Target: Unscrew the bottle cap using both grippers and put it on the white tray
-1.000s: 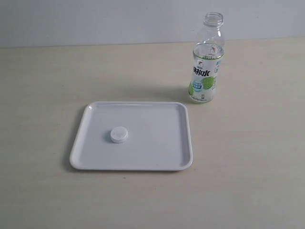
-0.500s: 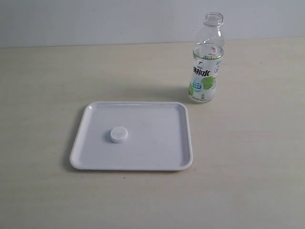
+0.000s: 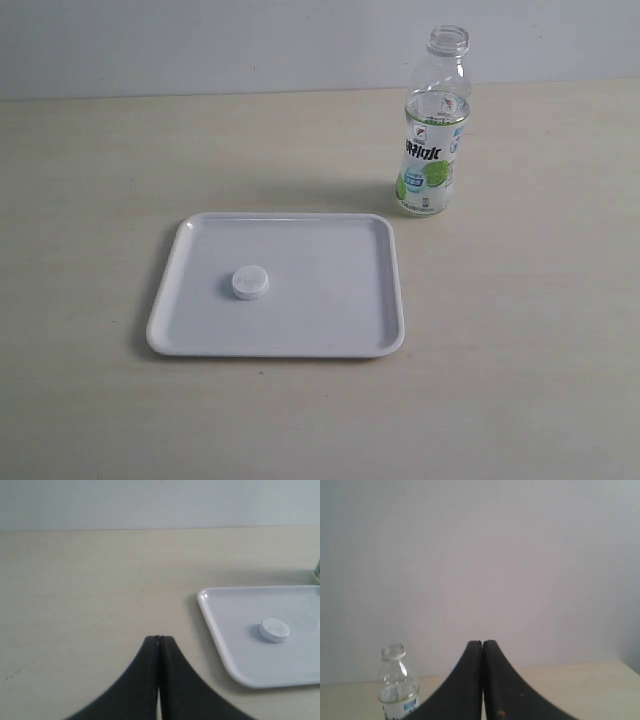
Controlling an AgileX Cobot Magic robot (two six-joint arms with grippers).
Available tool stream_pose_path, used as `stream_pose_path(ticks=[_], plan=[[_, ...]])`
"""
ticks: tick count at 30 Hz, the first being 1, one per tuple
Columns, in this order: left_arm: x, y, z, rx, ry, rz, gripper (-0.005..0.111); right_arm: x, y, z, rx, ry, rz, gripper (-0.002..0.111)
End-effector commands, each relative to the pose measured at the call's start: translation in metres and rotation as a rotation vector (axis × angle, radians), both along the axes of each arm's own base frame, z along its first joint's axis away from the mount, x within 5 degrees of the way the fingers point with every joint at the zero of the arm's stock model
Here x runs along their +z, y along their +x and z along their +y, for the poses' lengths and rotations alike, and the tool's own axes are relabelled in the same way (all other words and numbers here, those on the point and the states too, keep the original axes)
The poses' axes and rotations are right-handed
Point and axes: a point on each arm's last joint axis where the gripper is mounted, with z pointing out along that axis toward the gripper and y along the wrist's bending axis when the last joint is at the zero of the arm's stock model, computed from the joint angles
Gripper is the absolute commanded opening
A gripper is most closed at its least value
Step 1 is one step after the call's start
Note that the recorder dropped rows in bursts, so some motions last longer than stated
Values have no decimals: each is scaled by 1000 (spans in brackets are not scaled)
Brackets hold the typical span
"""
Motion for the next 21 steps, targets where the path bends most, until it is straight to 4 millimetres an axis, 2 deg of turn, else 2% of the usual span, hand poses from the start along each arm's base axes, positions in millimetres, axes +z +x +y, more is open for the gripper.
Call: stream_pose_path(ticks=[1, 10, 21], plan=[[1, 0, 0, 4, -16, -8, 0, -27, -2, 0, -4, -12, 66, 0], [1, 0, 0, 4, -16, -8, 0, -58, -7, -2, -30, 2, 222, 0], [1, 0, 0, 4, -16, -8, 0, -69, -4, -2, -27, -1, 246, 0]])
